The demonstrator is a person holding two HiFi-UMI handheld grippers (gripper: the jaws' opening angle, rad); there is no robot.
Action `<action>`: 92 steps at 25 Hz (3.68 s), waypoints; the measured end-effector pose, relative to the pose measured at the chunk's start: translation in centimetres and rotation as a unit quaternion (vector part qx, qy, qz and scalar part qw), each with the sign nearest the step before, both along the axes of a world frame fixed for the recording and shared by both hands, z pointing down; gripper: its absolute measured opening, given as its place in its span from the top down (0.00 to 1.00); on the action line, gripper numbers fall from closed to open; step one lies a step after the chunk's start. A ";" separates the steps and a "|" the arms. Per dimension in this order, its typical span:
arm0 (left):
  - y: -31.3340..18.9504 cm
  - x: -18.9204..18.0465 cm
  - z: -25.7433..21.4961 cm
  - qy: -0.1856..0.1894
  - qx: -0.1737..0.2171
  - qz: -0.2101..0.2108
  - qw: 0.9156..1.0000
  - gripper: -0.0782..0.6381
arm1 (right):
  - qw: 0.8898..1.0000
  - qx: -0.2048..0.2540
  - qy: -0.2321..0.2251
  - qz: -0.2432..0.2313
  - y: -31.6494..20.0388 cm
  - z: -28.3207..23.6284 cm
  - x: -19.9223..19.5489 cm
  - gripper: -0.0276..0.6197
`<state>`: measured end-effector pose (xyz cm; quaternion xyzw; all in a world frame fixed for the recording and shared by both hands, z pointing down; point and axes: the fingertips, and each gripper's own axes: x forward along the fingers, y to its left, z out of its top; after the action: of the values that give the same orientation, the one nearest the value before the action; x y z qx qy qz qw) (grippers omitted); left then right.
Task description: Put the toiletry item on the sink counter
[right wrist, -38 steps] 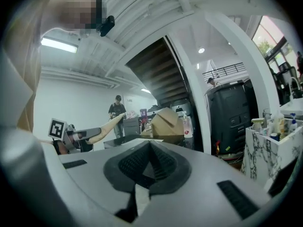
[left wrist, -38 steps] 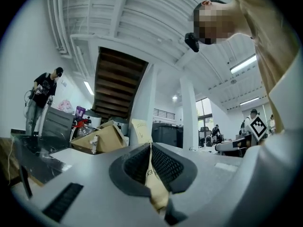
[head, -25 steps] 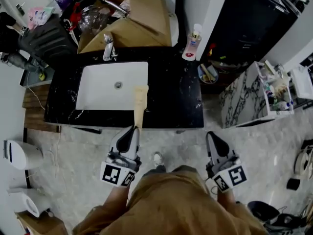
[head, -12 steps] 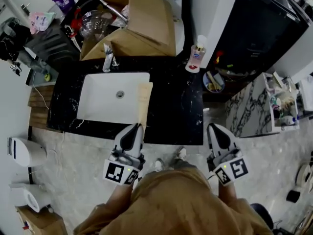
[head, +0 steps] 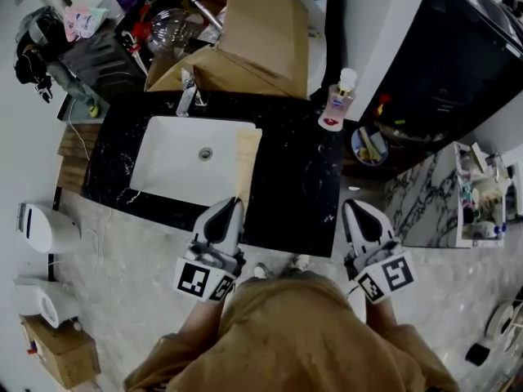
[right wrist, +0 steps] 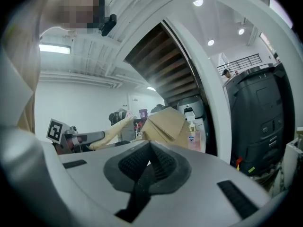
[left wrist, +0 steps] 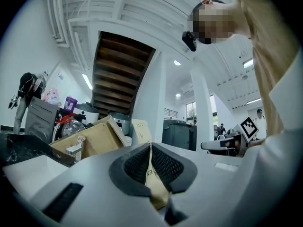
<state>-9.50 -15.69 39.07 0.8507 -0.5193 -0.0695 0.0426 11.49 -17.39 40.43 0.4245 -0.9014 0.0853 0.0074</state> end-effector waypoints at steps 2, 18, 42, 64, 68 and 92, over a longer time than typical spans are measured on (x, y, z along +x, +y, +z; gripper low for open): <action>-0.3 0.3 0.2 -0.005 -0.003 -0.006 1.000 0.88 | 1.000 0.000 -0.002 -0.007 -0.5 0.1 0.3 0.95; -2.6 1.9 3.2 -0.026 -0.033 -0.012 0.999 0.88 | 1.000 0.004 -0.005 -0.019 -1.3 0.5 1.1 0.95; -15.1 7.6 15.3 -0.107 -0.158 0.025 0.981 0.88 | 0.999 -0.006 -0.005 0.035 0.2 1.1 5.5 0.95; -16.8 7.8 21.9 -0.153 -0.216 0.025 0.964 0.87 | 0.996 -0.017 0.005 0.092 1.8 1.9 10.1 0.95; -16.6 7.3 19.4 -0.152 -0.160 0.013 0.975 0.72 | 0.996 -0.015 0.000 0.086 1.6 1.7 9.5 0.95; -7.7 0.3 15.3 -0.126 -0.145 -0.020 0.981 0.88 | 1.000 -0.010 -0.017 0.010 2.3 1.7 1.0 0.95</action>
<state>-9.15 -23.38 54.35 0.8271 -0.5417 0.1130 0.0982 12.51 -15.07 42.18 0.4317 -0.8963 0.1011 -0.0047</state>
